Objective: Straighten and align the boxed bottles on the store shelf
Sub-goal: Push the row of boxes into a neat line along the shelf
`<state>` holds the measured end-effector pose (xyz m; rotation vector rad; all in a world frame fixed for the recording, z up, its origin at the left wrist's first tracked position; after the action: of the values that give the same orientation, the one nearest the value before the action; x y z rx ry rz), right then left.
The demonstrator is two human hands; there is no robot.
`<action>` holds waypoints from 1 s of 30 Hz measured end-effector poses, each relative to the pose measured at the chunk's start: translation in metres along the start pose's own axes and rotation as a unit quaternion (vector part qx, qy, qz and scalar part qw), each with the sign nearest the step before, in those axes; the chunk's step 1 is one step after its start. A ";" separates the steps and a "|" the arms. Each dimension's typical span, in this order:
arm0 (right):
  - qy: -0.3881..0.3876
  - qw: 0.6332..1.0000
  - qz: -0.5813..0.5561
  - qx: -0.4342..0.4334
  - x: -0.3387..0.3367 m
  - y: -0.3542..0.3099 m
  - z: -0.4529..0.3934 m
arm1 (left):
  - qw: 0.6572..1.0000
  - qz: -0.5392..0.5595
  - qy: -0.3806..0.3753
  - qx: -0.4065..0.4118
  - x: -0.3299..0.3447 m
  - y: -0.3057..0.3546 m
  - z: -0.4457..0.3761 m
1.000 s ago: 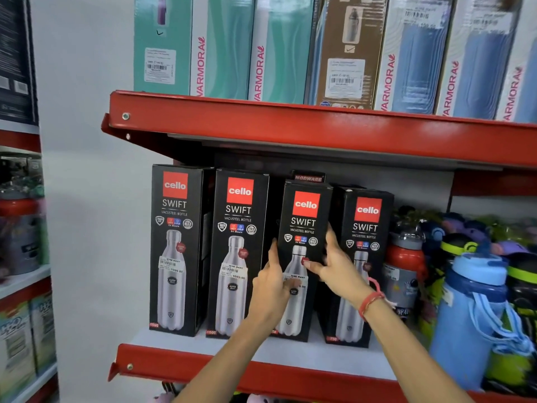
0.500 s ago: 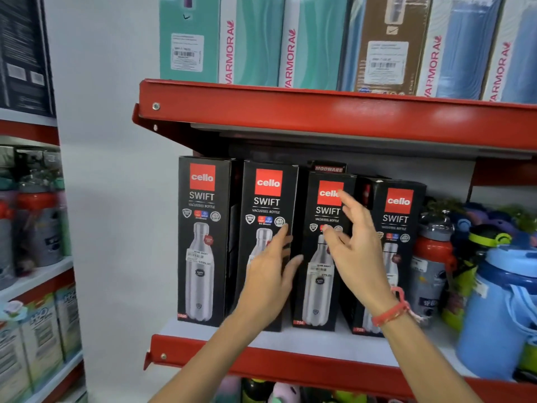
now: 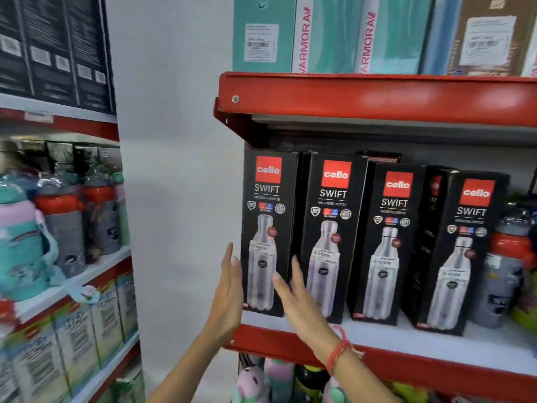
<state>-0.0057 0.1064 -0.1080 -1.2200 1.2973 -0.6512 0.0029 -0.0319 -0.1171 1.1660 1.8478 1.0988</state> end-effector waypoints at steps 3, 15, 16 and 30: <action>-0.010 0.998 -0.064 0.010 0.011 -0.008 -0.004 | 0.998 0.001 -0.062 -0.011 -0.002 -0.002 0.000; -0.032 0.996 -0.081 0.023 0.012 -0.003 0.031 | 0.995 -0.004 -0.096 0.002 -0.026 0.002 0.032; -0.032 0.996 -0.078 0.024 0.012 -0.002 0.034 | 0.995 -0.003 -0.097 0.002 -0.027 0.003 0.034; 0.107 0.988 -0.101 -0.038 -0.017 0.002 0.039 | 0.981 -0.102 0.121 0.114 -0.028 0.032 0.059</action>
<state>0.0270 0.1345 -0.1096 -1.3852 1.3960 -0.9053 0.0753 -0.0321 -0.1092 0.9717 2.2745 0.9658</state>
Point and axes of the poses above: each hand's wrist, its own z-axis away from the middle knuckle, its own x-axis out of the palm, y = z × x, the point moved 5 cm from there along -z, towards the middle knuckle, and after that the axes turned 1 degree about x, right-handed, at the moved point
